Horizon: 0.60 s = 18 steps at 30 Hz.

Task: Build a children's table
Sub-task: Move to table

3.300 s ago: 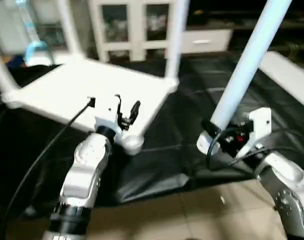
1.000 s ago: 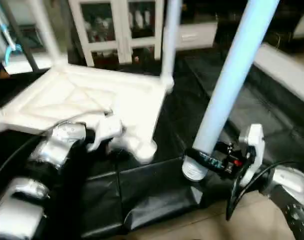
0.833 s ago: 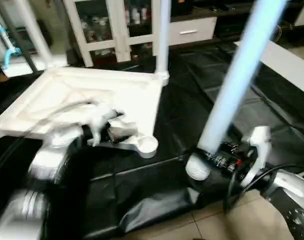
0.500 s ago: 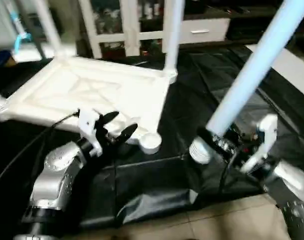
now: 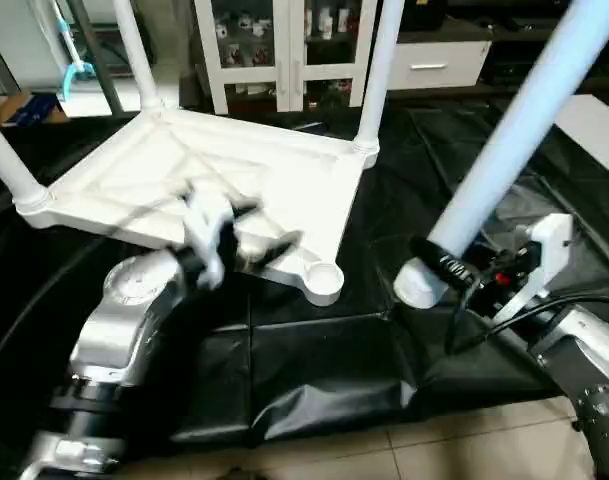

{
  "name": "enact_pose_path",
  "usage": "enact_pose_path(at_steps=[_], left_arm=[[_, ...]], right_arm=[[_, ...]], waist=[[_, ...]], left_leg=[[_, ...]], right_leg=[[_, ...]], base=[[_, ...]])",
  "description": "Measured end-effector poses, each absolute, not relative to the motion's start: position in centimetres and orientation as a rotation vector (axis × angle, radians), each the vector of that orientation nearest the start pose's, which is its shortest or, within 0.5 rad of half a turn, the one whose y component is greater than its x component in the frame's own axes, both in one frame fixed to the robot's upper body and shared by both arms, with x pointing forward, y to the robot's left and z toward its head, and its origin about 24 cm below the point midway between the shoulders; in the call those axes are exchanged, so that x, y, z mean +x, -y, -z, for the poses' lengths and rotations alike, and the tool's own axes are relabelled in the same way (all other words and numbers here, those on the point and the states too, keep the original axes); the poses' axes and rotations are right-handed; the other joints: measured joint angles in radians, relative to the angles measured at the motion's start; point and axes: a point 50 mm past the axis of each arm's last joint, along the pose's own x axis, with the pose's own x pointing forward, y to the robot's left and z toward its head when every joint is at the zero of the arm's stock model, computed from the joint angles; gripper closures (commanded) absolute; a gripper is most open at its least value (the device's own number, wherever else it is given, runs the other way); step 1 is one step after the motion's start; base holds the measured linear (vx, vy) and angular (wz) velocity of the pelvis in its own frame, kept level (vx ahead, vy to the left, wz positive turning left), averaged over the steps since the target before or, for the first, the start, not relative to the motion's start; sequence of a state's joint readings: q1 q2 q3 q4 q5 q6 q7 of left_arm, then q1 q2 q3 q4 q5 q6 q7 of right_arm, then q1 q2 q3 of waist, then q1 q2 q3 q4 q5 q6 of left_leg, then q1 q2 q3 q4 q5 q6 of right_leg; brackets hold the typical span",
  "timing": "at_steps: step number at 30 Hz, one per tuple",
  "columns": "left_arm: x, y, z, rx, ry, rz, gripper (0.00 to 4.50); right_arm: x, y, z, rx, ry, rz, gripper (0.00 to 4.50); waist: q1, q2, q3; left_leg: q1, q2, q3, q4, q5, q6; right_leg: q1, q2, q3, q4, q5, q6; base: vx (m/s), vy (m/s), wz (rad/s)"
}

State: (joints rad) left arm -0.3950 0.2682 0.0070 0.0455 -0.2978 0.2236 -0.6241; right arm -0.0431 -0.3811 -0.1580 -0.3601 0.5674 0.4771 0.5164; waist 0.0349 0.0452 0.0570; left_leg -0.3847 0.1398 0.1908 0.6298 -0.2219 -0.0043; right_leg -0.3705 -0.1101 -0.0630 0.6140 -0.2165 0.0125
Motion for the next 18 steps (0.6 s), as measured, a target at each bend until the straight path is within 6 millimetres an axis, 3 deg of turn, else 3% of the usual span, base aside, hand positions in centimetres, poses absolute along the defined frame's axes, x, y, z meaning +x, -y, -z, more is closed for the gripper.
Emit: enact_pose_path(at_steps=[1,2,4,6,7,9,13,15,16,17,18], left_arm=[[31.0,-14.3,-13.1,-0.002,0.141,0.687,0.08],[31.1,-14.1,-13.4,-0.03,0.159,0.644,0.08],[30.8,-13.5,-13.2,-0.085,0.173,0.579,0.08],[30.4,-12.7,-12.1,-0.132,0.139,0.549,0.08],[30.1,-12.4,-11.6,-0.137,0.122,0.544,0.08],[29.9,-11.6,-11.0,-0.122,0.101,0.55,0.08],[29.7,-10.8,-11.7,-0.075,0.127,0.546,0.08],[29.8,-10.9,-11.9,-0.073,0.131,0.528,0.08],[29.8,-11.0,-11.9,-0.073,0.13,0.518,0.08],[29.9,-11.3,-11.8,-0.07,0.127,0.507,0.08],[29.9,-11.8,-11.7,-0.067,0.122,0.48,0.08]], right_arm=[[24.4,19.0,-11.8,0.148,-0.007,-0.572,2.65],[24.2,19.1,-11.8,0.151,-0.005,-0.549,2.65],[24.2,19.4,-11.8,0.143,-0.003,-0.513,2.65],[24.2,19.6,-11.8,0.143,0.004,-0.498,2.65],[24.1,19.6,-11.8,0.142,0.001,-0.496,2.65],[24.0,19.7,-11.6,0.142,-0.007,-0.497,2.65],[24.0,19.6,-11.5,0.129,-0.015,-0.517,2.65],[24.0,19.4,-11.5,0.128,-0.017,-0.529,2.65],[24.0,19.4,-11.5,0.128,-0.016,-0.536,2.65],[24.1,19.1,-11.7,0.126,-0.009,-0.552,2.65],[24.2,18.8,-11.9,0.124,0.0,-0.569,2.65]], waist=[[-0.001,0.003,-0.001],[-0.007,0.009,-0.004],[-0.025,0.02,-0.009],[-0.034,0.026,-0.009],[-0.034,0.03,-0.006],[-0.035,0.034,0.006],[-0.05,0.037,0.014],[-0.063,0.039,0.014],[-0.067,0.037,0.015],[-0.076,0.035,0.016],[-0.088,0.034,0.015]], left_leg=[[0.0,0.0,0.0,-0.001,0.0,0.0],[-0.008,-0.001,-0.009,-0.001,0.004,0.006],[-0.031,-0.013,-0.045,0.003,0.012,0.02],[-0.043,-0.022,-0.07,0.004,0.017,0.028],[-0.045,-0.023,-0.08,0.004,0.017,0.027],[-0.035,-0.021,-0.092,0.006,0.007,0.012],[-0.026,-0.018,-0.09,0.008,0.001,0.019],[-0.013,-0.028,-0.096,0.006,-0.002,0.026],[-0.006,-0.046,-0.113,0.003,-0.002,0.031],[0.003,-0.073,-0.139,0.002,-0.004,0.04],[0.021,-0.102,-0.167,0.002,-0.009,0.048]], right_leg=[[0.0,0.0,0.0,0.0,0.0,0.0],[0.001,-0.001,-0.008,-0.002,0.0,0.0],[0.007,-0.009,-0.044,-0.007,-0.001,0.001],[0.014,-0.019,-0.074,-0.01,-0.006,0.008],[0.028,-0.021,-0.09,-0.018,-0.01,0.015],[0.065,-0.022,-0.113,-0.032,-0.025,0.034],[0.13,-0.021,-0.131,-0.057,-0.049,0.051],[0.161,-0.009,-0.124,-0.068,-0.077,0.05],[0.166,0.004,-0.103,-0.06,-0.1,0.033],[0.158,0.021,-0.069,-0.016,-0.128,0.003],[0.132,0.043,-0.029,0.059,-0.139,0.002]], base=[[0.0,0.0,0.0],[0.0,0.0,0.0],[-0.035,-0.015,0.33],[-0.015,-0.015,0.48],[-0.007,-0.023,0.51],[-0.003,-0.024,0.57],[0.044,-0.005,0.74],[0.117,0.033,0.78],[0.171,0.05,0.65],[0.171,0.05,0.65],[0.176,0.043,0.43]])
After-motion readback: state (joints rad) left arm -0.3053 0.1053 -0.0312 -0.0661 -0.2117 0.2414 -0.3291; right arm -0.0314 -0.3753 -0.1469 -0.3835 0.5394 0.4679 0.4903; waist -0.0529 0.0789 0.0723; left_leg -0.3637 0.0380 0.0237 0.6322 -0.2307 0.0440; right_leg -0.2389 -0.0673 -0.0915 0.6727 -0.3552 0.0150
